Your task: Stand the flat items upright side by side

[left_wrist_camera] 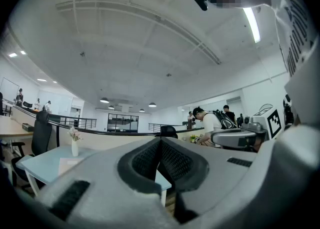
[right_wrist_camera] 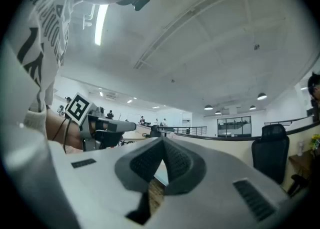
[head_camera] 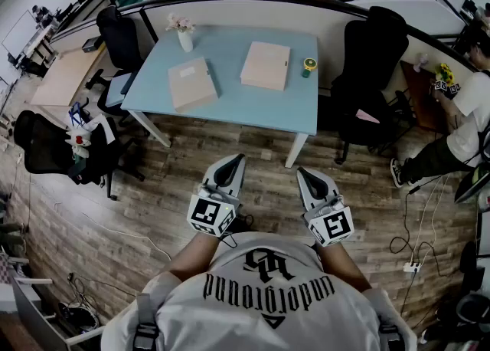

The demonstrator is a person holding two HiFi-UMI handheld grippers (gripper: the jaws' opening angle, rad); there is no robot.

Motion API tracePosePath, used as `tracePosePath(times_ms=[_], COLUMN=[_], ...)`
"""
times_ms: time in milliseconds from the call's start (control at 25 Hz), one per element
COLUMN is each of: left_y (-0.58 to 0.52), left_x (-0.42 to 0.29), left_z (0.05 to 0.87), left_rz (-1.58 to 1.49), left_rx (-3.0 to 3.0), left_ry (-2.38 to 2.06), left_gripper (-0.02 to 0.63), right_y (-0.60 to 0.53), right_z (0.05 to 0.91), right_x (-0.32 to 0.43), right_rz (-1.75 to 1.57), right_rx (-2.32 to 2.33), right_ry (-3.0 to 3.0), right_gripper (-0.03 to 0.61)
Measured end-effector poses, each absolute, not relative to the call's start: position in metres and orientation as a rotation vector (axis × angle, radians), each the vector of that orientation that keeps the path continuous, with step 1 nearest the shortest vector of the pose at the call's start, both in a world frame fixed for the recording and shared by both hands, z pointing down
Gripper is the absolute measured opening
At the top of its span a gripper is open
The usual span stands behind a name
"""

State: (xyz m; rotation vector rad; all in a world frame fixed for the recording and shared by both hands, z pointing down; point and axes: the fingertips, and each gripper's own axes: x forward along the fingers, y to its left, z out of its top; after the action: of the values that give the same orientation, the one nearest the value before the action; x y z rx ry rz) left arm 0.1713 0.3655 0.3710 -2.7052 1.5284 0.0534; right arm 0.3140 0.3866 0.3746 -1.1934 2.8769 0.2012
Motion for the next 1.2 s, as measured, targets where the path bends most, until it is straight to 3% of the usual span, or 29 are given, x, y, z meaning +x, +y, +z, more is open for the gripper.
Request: tracePosePath(times_ms=[960,1000,1080,1120,1200], left_y=[0.327,0.322,0.313,0.308,0.298], left_x=[0.146,0.143,0.135,0.129,0.116], left_z=[0.384,0.386,0.389,0.390,0.392], left_rz=[0.004,-0.003,-0.003,-0.002,-0.001], left_rx=[-2.735,-2.736,-2.741,-2.741,-2.737], left_ry=[1.559,1.568,1.594,1.609,1.636], left_gripper=[0.005,0.077,0.208,0.264,0.318], right_y=[0.348,0.344,0.335,0.329,0.319], right_z=[0.379,0.380,0.382,0.383,0.384], right_x=[0.276,0.271,0.259,0.252,0.238], right_rz=[0.145,0.139,0.106,0.091,0.078], right_rx=[-1.105,-1.099,-1.074,-1.064,-1.048], right_ry=[2.911,2.914,2.929,2.938,2.954], right_gripper=[0.006,0.008,0.187,0.242,0.262])
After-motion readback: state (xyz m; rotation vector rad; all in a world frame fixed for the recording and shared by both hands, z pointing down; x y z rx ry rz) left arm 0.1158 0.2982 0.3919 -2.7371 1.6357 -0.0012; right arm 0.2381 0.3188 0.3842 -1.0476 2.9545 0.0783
